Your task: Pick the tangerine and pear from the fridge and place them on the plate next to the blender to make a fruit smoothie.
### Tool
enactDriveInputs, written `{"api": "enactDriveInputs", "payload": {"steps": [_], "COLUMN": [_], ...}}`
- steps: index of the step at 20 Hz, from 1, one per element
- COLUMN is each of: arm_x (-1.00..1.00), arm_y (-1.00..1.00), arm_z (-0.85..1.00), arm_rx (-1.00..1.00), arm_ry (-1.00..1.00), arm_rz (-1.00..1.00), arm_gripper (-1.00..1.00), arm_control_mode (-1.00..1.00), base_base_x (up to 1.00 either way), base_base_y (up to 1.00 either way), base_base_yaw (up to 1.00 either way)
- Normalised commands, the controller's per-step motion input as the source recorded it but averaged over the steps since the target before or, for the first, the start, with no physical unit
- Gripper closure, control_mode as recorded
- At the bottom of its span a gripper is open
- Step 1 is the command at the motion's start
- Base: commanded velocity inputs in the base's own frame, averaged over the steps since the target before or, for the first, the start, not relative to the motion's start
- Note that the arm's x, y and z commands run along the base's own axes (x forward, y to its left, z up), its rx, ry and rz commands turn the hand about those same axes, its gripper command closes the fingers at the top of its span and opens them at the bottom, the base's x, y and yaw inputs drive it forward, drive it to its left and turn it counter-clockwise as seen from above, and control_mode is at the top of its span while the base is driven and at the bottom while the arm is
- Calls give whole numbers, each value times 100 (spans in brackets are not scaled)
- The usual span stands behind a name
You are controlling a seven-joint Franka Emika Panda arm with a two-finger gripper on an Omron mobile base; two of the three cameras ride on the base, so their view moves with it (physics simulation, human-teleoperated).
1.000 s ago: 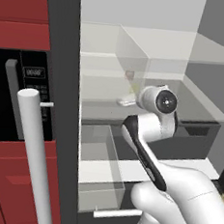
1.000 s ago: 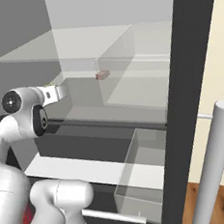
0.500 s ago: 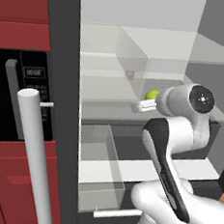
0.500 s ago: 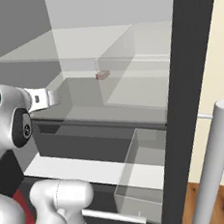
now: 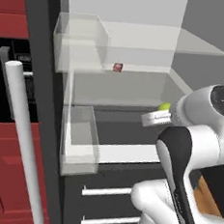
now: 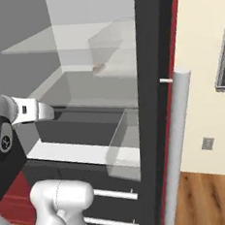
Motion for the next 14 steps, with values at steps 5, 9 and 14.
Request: {"api": "enactDriveInputs", "payload": {"steps": [5,9,14], "arm_x": [0,0,0], "arm_y": [0,0,0], "arm_z": [0,0,0], "arm_rx": [0,0,0], "arm_ry": [0,0,0], "arm_rz": [0,0,0], "arm_gripper": [100,100,100], "arm_control_mode": [100,100,100], "base_base_x": [-100,-86,-43], "base_base_y": [-43,-13,-1], "base_base_yaw": [33,88,100]}}
